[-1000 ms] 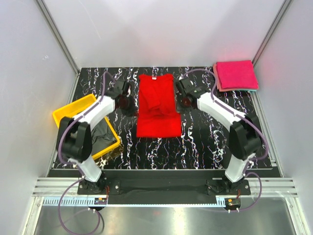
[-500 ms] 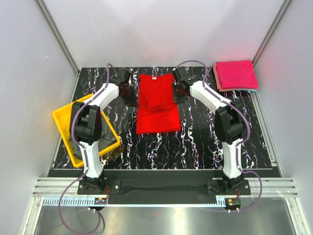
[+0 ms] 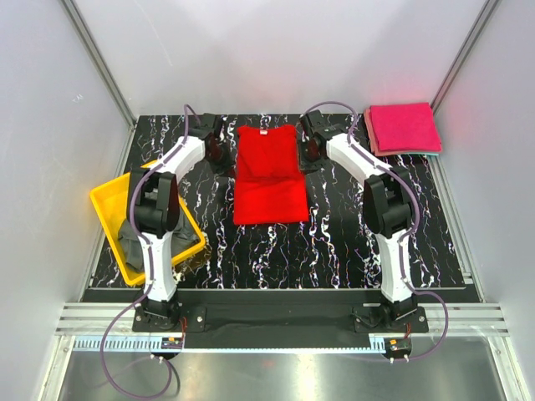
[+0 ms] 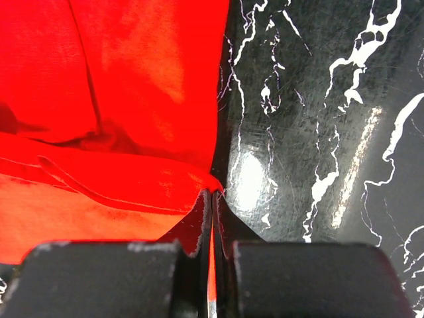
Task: Fold and stack the t-shirts
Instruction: Fold the tshirt
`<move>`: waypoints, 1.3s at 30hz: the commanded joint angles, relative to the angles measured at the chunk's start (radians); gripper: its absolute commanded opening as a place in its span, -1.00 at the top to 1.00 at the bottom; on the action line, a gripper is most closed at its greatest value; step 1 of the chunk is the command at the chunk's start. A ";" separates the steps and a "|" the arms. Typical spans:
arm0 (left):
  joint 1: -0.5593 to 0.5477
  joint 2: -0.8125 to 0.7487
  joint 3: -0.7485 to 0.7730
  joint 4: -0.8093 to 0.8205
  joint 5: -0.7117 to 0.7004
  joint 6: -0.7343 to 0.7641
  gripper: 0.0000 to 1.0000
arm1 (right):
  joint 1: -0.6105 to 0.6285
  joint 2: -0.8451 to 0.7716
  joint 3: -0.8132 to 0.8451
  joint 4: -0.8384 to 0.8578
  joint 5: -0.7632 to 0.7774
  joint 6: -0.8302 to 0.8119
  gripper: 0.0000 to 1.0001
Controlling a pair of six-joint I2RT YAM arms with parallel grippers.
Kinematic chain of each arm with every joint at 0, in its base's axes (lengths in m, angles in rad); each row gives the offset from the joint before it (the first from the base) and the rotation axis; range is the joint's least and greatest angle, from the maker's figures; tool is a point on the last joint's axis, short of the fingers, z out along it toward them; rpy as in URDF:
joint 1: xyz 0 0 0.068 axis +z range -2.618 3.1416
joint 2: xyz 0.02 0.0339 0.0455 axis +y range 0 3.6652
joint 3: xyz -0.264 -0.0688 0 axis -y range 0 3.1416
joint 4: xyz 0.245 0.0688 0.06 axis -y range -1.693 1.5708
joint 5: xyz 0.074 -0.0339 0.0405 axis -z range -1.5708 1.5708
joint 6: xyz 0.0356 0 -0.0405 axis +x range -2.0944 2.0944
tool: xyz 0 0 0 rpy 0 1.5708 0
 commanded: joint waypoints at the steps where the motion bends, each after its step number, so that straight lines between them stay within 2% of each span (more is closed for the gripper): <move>1: 0.014 0.028 0.067 0.010 -0.013 0.018 1.00 | -0.010 0.023 0.053 0.018 -0.026 -0.023 1.00; 8: 0.023 0.065 0.115 -0.019 -0.057 0.001 0.97 | -0.016 0.073 0.147 0.019 -0.061 -0.058 0.91; 10: 0.027 0.064 0.127 -0.025 -0.076 -0.017 0.72 | -0.018 0.104 0.186 0.005 -0.049 -0.061 0.77; 11: 0.030 0.065 0.133 -0.025 -0.076 -0.021 0.52 | -0.024 0.115 0.221 -0.010 -0.047 -0.061 0.68; 12: 0.033 0.064 0.141 -0.030 -0.076 -0.024 0.45 | -0.027 0.123 0.232 -0.016 -0.047 -0.059 0.54; 14: 0.032 0.056 0.162 -0.031 -0.083 -0.021 0.28 | -0.033 0.129 0.246 -0.024 -0.041 -0.058 0.41; 15: 0.032 0.039 0.167 -0.018 -0.082 0.002 0.16 | -0.040 0.126 0.245 -0.025 -0.038 -0.053 0.28; 16: 0.032 0.025 0.161 -0.008 -0.080 0.013 0.13 | -0.045 0.112 0.240 -0.031 -0.026 -0.049 0.24; 20: 0.020 -0.080 0.058 0.068 -0.064 0.050 0.11 | -0.056 0.040 0.157 -0.035 -0.027 -0.035 0.18; 25: -0.022 -0.148 -0.097 0.179 0.040 0.044 0.22 | -0.056 -0.049 0.044 0.011 -0.150 -0.007 0.38; 27: -0.043 -0.125 -0.092 0.167 0.051 0.058 0.22 | -0.056 -0.063 -0.008 0.048 -0.182 0.010 0.38; 30: -0.062 -0.087 -0.066 0.136 0.052 0.077 0.22 | -0.056 -0.078 -0.070 0.065 -0.230 0.014 0.22; 36: -0.065 -0.003 -0.013 0.128 0.044 0.104 0.22 | -0.054 -0.106 -0.199 0.093 -0.326 -0.009 0.11; 39: -0.062 0.031 0.024 0.142 0.033 0.102 0.22 | -0.056 -0.158 -0.295 0.125 -0.350 -0.003 -0.03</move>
